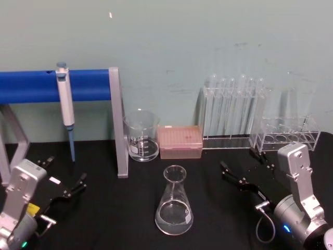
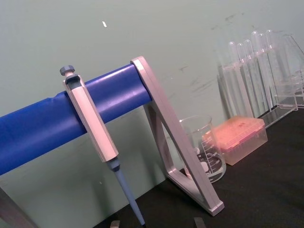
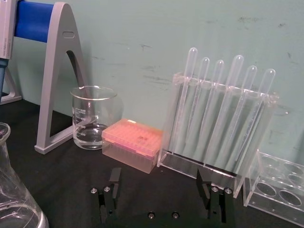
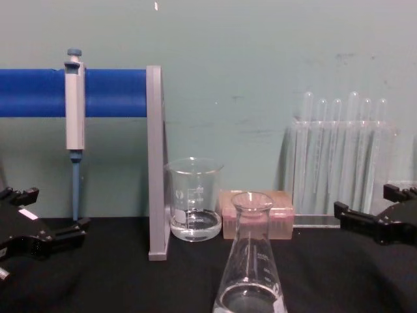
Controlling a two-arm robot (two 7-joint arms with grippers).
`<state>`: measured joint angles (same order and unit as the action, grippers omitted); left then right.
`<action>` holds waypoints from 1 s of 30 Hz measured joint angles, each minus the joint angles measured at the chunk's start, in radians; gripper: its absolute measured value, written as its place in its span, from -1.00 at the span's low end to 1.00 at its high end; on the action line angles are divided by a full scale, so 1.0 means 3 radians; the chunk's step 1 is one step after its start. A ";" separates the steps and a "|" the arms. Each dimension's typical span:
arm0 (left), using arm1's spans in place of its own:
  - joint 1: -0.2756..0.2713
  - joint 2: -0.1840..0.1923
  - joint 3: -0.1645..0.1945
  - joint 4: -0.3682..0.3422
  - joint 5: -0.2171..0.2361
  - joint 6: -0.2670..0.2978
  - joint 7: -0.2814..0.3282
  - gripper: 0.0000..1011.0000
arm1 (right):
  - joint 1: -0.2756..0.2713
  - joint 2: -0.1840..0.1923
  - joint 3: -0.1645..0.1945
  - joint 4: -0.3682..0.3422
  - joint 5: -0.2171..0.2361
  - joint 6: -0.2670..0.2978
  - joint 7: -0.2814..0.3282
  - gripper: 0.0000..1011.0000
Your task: Grasp the erlenmeyer flask with one hand, shake it three times, then place it back.
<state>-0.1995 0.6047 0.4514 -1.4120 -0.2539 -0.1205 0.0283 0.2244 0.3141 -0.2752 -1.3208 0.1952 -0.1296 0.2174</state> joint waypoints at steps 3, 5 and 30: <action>0.0000 0.0000 0.0000 0.0000 0.0000 0.0000 0.0000 0.98 | 0.0000 0.0001 -0.0002 0.0001 0.0000 0.0000 0.0001 0.98; 0.0000 0.0000 0.0000 0.0000 0.0000 0.0000 0.0000 0.98 | 0.0000 0.0001 -0.0003 0.0001 0.0001 0.0000 0.0001 0.98; 0.0000 0.0000 0.0000 0.0000 0.0000 0.0000 0.0000 0.98 | 0.0000 0.0005 -0.0009 0.0001 0.0006 -0.0002 0.0005 0.98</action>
